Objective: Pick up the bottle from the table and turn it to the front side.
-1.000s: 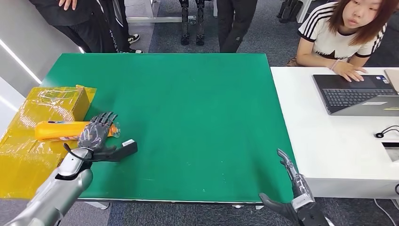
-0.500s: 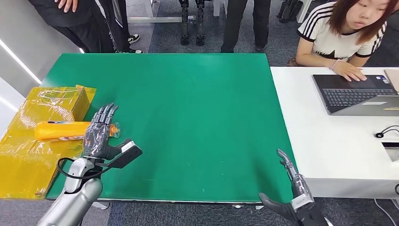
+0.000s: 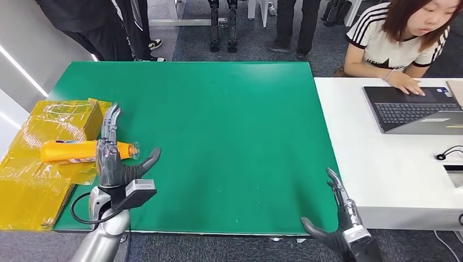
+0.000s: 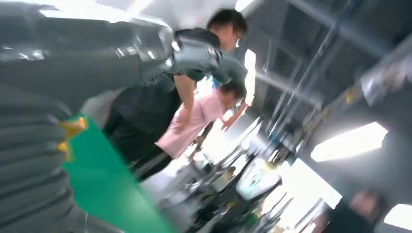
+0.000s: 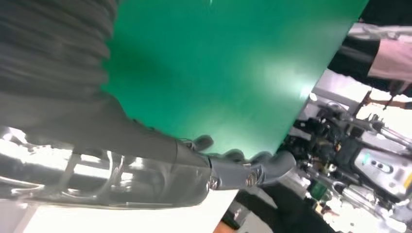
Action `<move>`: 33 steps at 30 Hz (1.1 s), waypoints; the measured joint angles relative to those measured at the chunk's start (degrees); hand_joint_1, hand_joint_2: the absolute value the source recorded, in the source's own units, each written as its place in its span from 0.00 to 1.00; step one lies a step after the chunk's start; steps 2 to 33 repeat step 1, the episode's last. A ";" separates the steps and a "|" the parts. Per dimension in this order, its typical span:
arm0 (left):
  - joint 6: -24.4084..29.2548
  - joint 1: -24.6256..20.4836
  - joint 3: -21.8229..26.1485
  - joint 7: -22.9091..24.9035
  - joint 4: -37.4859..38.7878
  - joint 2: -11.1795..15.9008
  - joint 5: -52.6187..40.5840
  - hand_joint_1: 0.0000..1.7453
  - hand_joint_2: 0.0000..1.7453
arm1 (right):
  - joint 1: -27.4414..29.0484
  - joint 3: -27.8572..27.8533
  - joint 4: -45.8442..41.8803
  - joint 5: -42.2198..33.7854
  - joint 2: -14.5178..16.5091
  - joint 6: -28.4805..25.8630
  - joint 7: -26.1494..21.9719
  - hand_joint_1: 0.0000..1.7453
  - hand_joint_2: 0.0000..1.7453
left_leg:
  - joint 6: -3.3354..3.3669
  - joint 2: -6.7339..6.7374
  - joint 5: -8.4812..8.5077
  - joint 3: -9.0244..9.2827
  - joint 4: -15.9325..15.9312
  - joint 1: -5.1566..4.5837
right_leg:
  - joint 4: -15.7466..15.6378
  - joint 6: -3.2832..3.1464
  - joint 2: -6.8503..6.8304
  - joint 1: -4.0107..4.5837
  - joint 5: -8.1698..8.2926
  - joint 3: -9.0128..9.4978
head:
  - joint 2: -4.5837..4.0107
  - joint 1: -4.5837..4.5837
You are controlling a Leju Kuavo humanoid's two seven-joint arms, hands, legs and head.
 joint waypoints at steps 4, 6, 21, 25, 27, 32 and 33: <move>0.00 0.02 0.30 -0.05 -0.51 -0.73 0.05 0.00 1.00 | -0.16 0.44 0.10 0.14 0.25 -0.72 -0.16 0.00 1.00 | 0.02 0.00 -0.01 0.01 0.00 0.00 | 0.00 0.00 0.00 0.00 0.00 0.00 | 0.00 0.00; 0.00 0.02 0.30 -0.05 -0.51 -0.73 0.05 0.00 1.00 | -0.16 0.44 0.10 0.14 0.25 -0.72 -0.16 0.00 1.00 | 0.02 0.00 -0.01 0.01 0.00 0.00 | 0.00 0.00 0.00 0.00 0.00 0.00 | 0.00 0.00; 0.00 0.02 0.30 -0.05 -0.51 -0.73 0.05 0.00 1.00 | -0.16 0.44 0.10 0.14 0.25 -0.72 -0.16 0.00 1.00 | 0.02 0.00 -0.01 0.01 0.00 0.00 | 0.00 0.00 0.00 0.00 0.00 0.00 | 0.00 0.00; 0.00 0.02 0.30 -0.05 -0.51 -0.73 0.05 0.00 1.00 | -0.16 0.44 0.10 0.14 0.25 -0.72 -0.16 0.00 1.00 | 0.02 0.00 -0.01 0.01 0.00 0.00 | 0.00 0.00 0.00 0.00 0.00 0.00 | 0.00 0.00; 0.00 0.02 0.30 -0.05 -0.51 -0.73 0.05 0.00 1.00 | -0.16 0.44 0.10 0.14 0.25 -0.72 -0.16 0.00 1.00 | 0.02 0.00 -0.01 0.01 0.00 0.00 | 0.00 0.00 0.00 0.00 0.00 0.00 | 0.00 0.00; 0.00 0.02 0.30 -0.05 -0.51 -0.73 0.05 0.00 1.00 | -0.16 0.44 0.10 0.14 0.25 -0.72 -0.16 0.00 1.00 | 0.02 0.00 -0.01 0.01 0.00 0.00 | 0.00 0.00 0.00 0.00 0.00 0.00 | 0.00 0.00; 0.00 0.02 0.30 -0.05 -0.51 -0.73 0.05 0.00 1.00 | -0.16 0.44 0.10 0.14 0.25 -0.72 -0.16 0.00 1.00 | 0.02 0.00 -0.01 0.01 0.00 0.00 | 0.00 0.00 0.00 0.00 0.00 0.00 | 0.00 0.00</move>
